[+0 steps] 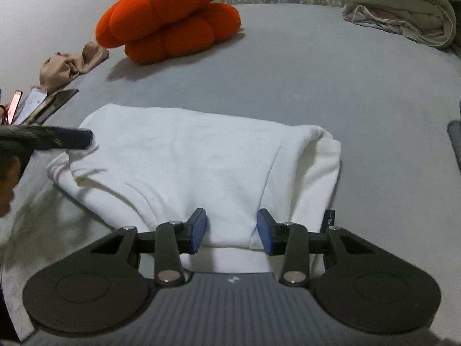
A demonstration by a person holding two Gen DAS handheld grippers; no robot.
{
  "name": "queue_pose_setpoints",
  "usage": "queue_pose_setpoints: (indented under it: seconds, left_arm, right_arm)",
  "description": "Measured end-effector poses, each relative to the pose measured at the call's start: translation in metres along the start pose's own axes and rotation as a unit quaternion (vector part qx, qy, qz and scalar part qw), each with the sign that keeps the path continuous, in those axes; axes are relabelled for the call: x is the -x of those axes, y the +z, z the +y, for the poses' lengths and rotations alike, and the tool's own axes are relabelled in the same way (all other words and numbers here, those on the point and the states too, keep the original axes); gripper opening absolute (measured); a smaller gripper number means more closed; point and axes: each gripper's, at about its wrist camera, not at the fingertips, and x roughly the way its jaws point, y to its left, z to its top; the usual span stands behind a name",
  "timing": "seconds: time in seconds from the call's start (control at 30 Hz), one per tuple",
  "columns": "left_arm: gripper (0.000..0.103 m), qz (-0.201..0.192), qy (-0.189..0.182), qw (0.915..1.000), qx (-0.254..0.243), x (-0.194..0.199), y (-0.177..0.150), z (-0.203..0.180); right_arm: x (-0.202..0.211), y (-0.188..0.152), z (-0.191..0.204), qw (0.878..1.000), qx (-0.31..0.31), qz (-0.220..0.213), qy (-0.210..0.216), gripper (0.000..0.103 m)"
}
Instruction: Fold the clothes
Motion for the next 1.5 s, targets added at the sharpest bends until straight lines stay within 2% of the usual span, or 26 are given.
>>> queue_pose_setpoints:
  seconds: [0.07,0.13,0.27,0.3,0.4,0.53,0.57,0.6,0.7,0.77,0.8,0.87,0.9,1.0,1.17,1.27,1.37,1.5]
  left_arm:
    - [0.047,0.001,0.009,0.9999,-0.008,0.0,-0.006,-0.002]
    - [0.047,-0.001,0.01,0.9999,-0.008,0.003,-0.009,-0.003]
    - [0.047,0.0,0.011,0.9999,0.002,0.005,-0.008,-0.001]
    - [0.047,0.001,0.013,0.9999,0.002,0.006,-0.008,-0.001]
    - [0.047,0.003,0.011,0.9999,0.001,0.008,-0.008,-0.002]
    - [0.047,0.006,0.002,1.0,0.007,0.013,-0.009,-0.001]
    - [0.047,0.006,0.0,0.9999,0.008,0.015,-0.01,0.0]
    - [0.047,0.006,-0.001,1.0,0.007,0.015,-0.01,0.0]
    - [0.05,0.006,0.0,1.0,0.005,0.015,-0.012,-0.002]
    - [0.051,0.008,-0.003,0.9999,0.007,0.015,-0.011,-0.002]
    - [0.051,0.008,-0.004,0.9999,0.007,0.015,-0.011,-0.002]
    - [0.051,0.008,-0.006,0.9999,0.007,0.015,-0.011,-0.001]
    - [0.051,0.008,-0.01,0.9999,0.008,0.016,-0.011,-0.001]
    - [0.049,0.011,-0.025,0.9995,0.013,0.018,-0.01,0.001]
    - [0.049,0.017,-0.048,0.9984,0.026,0.023,-0.009,0.007]
    - [0.049,0.004,-0.059,0.9971,0.048,0.031,-0.004,0.015]
    - [0.049,-0.024,-0.045,0.9958,0.077,0.041,0.002,0.031]
    - [0.049,-0.052,-0.005,0.9924,0.111,0.044,0.007,0.05]
  right_arm:
    - [0.0,0.002,-0.001,1.0,0.001,0.002,0.002,0.041]
    - [0.003,0.005,-0.003,1.0,0.004,-0.013,-0.003,0.041]
    - [0.008,0.017,0.003,0.995,0.024,-0.094,-0.031,0.041]
    - [0.001,0.019,0.002,0.994,0.019,-0.097,-0.039,0.041]
    - [-0.027,0.019,-0.007,0.995,0.013,-0.07,-0.069,0.035]
    - [-0.038,0.016,-0.022,0.994,-0.003,-0.08,-0.081,0.034]
    - [-0.039,0.016,-0.024,0.993,-0.007,-0.08,-0.085,0.036]
    - [-0.04,0.016,-0.026,0.993,-0.01,-0.081,-0.089,0.045]
    - [-0.042,0.018,-0.03,0.991,-0.018,-0.083,-0.101,0.045]
    - [-0.037,0.023,-0.024,0.991,-0.014,-0.089,-0.102,0.038]
    - [-0.032,0.027,-0.022,0.989,-0.016,-0.103,-0.102,0.027]
    - [-0.025,0.032,-0.021,0.986,-0.026,-0.128,-0.101,0.019]
    - [-0.026,0.032,-0.021,0.986,-0.027,-0.131,-0.103,0.01]
    - [-0.042,0.024,-0.021,0.987,-0.015,-0.106,-0.118,0.007]
    - [-0.043,0.025,-0.021,0.987,-0.004,-0.102,-0.126,0.007]
    - [-0.04,0.023,-0.023,0.987,-0.007,-0.101,-0.125,0.007]
    - [-0.033,0.026,-0.025,0.986,-0.019,-0.102,-0.128,0.01]
    - [-0.022,0.027,-0.029,0.985,-0.041,-0.106,-0.132,0.011]
